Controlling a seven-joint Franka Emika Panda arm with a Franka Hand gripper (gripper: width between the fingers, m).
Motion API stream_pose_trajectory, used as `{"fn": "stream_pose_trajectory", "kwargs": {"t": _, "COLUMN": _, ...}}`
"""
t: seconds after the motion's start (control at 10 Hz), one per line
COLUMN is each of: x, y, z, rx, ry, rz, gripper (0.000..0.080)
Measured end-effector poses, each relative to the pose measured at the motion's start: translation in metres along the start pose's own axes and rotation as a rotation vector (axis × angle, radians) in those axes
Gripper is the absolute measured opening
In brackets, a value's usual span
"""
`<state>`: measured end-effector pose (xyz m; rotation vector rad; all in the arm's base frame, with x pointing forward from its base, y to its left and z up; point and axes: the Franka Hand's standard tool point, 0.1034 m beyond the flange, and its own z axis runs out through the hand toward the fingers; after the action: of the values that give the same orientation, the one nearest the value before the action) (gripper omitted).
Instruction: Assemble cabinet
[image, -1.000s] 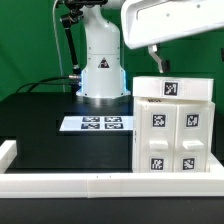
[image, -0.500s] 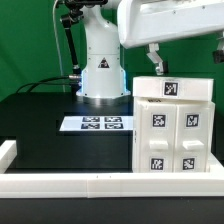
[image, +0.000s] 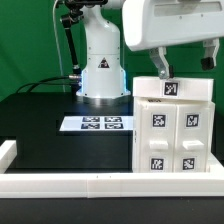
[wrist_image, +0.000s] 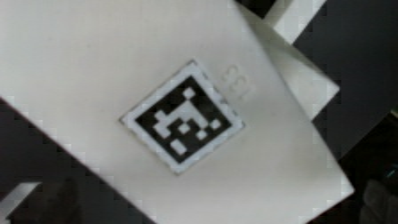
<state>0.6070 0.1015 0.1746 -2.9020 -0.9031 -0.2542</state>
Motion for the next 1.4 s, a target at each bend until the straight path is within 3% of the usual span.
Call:
{"fn": "stream_pose_trajectory", "kwargs": {"t": 0.2, "x": -0.002, "y": 0.001, "z": 0.001, "rx": -0.018, "ry": -0.018, "rz": -0.169, "gripper": 0.0797}}
{"fn": "stream_pose_trajectory", "kwargs": {"t": 0.6, "x": -0.007, "y": 0.006, "z": 0.005, "rx": -0.016, "ry": -0.029, "rz": -0.402, "gripper": 0.0797}}
{"fn": "stream_pose_trajectory", "kwargs": {"t": 0.9, "x": -0.013, "y": 0.008, "z": 0.015, "rx": -0.007, "ry": -0.038, "rz": -0.411, "gripper": 0.0797}}
{"fn": "stream_pose_trajectory", "kwargs": {"t": 1.2, "x": -0.014, "y": 0.010, "z": 0.016, "rx": -0.007, "ry": -0.039, "rz": -0.407, "gripper": 0.0775}}
{"fn": "stream_pose_trajectory", "kwargs": {"t": 1.3, "x": -0.014, "y": 0.010, "z": 0.016, "rx": -0.007, "ry": -0.039, "rz": -0.407, "gripper": 0.0605}}
{"fn": "stream_pose_trajectory", "kwargs": {"t": 1.4, "x": -0.014, "y": 0.010, "z": 0.016, "rx": -0.007, "ry": -0.039, "rz": -0.393, "gripper": 0.0560}}
